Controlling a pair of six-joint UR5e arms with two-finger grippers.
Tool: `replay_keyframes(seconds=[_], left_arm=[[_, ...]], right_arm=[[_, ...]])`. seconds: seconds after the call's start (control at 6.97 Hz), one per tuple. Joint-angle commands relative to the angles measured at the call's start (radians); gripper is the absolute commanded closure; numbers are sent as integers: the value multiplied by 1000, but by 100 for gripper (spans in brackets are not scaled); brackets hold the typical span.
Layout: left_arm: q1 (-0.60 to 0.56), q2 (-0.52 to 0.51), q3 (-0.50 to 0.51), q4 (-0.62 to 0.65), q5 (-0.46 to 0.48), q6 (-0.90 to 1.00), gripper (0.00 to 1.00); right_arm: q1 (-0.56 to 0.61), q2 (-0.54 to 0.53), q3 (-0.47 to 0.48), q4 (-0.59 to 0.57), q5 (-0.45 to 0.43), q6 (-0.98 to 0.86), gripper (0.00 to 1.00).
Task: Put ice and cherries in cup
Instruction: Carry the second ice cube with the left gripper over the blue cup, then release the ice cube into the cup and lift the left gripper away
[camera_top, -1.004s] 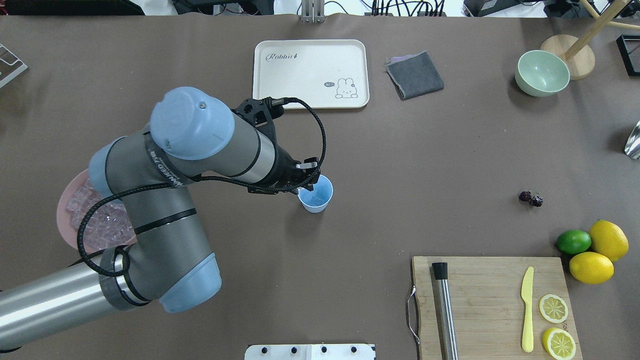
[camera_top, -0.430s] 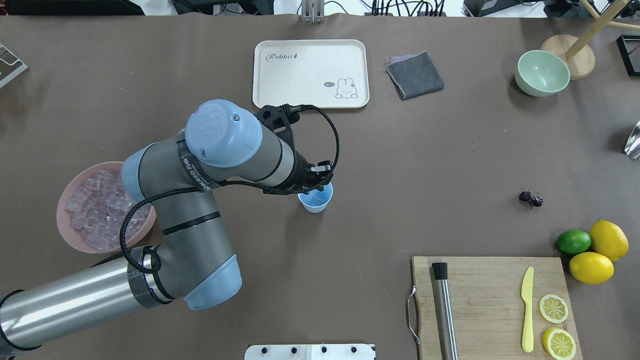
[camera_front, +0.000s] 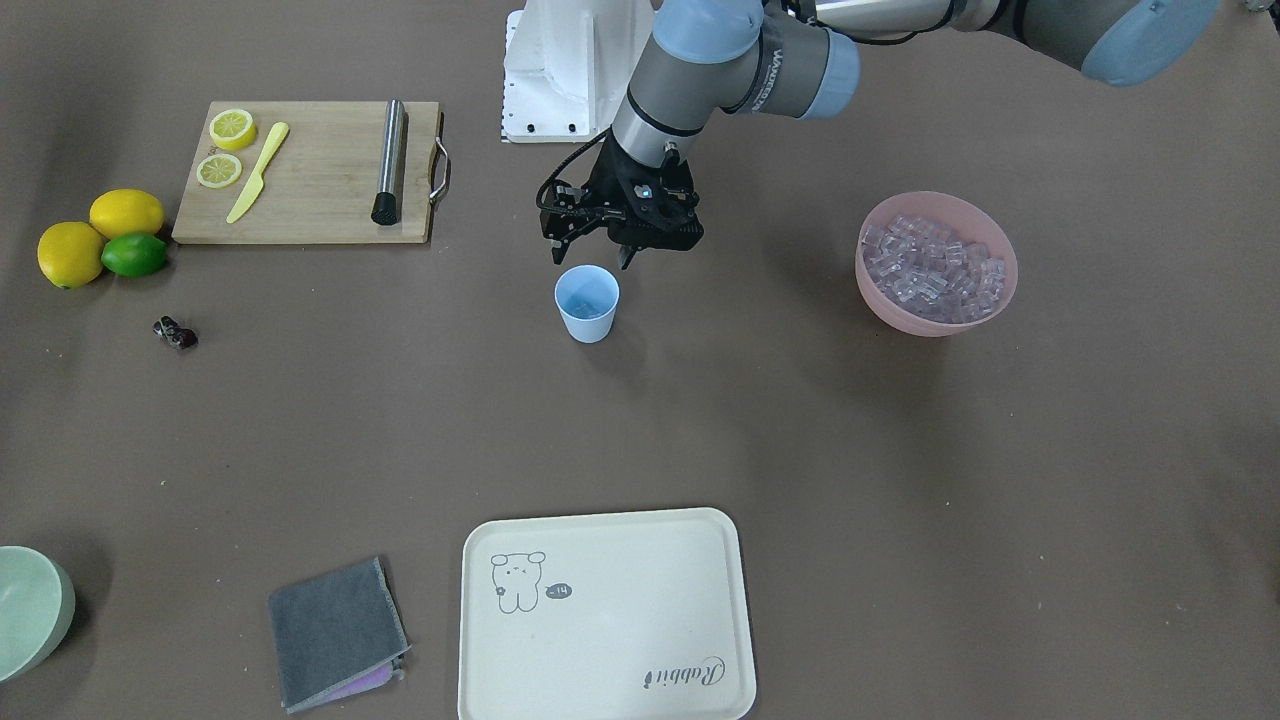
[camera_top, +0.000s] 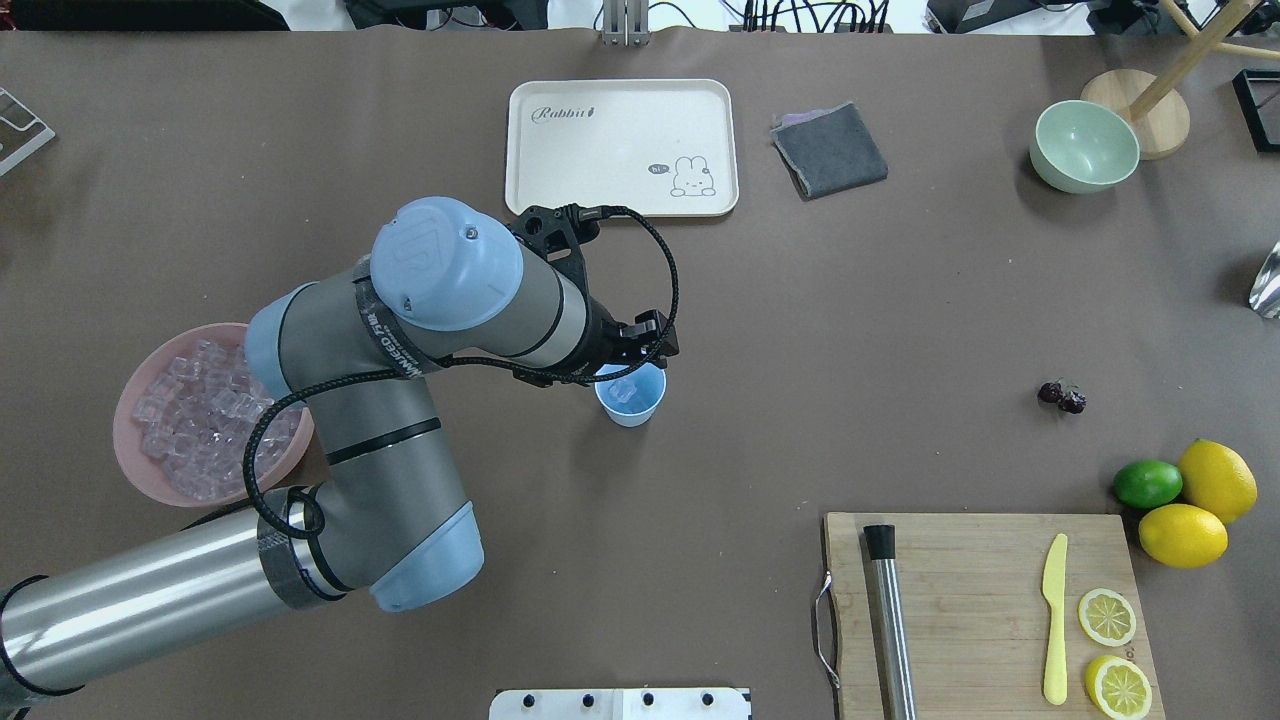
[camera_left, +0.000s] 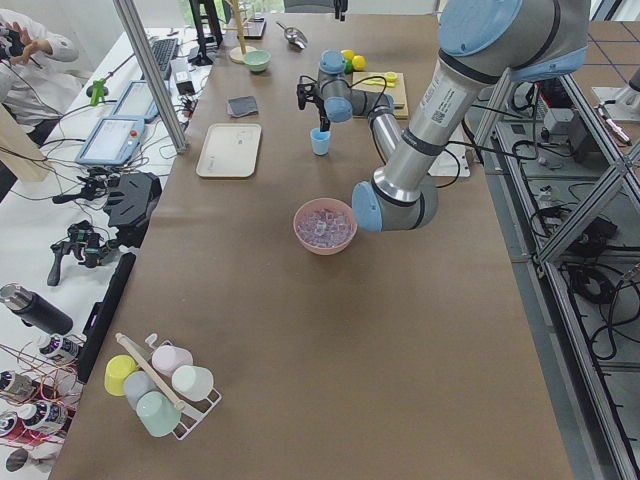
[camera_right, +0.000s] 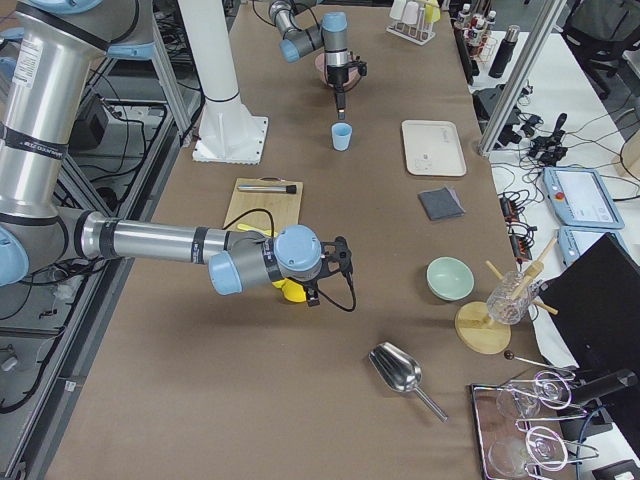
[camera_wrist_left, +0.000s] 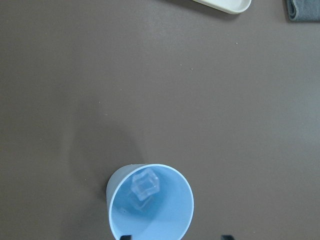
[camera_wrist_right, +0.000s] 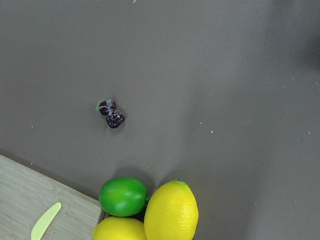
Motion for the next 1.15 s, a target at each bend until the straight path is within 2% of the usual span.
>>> replay_keyframes(seconds=[0.0, 0.14, 0.29, 0.86, 1.0], left_arm=[[-74, 56, -40, 11, -53, 168, 4], [-161, 168, -104, 11, -155, 277, 4], [-226, 252, -146, 10, -190, 440, 4], [-368, 571, -296, -22, -207, 831, 4], [-368, 635, -286, -115, -196, 835, 4]], right_arm=[[-4, 7, 3, 0, 0, 1, 0], [-5, 9, 4, 0, 0, 1, 0], [-10, 15, 4, 0, 0, 1, 0], [-31, 23, 7, 2, -2, 22, 0], [-31, 23, 7, 2, -2, 22, 0]])
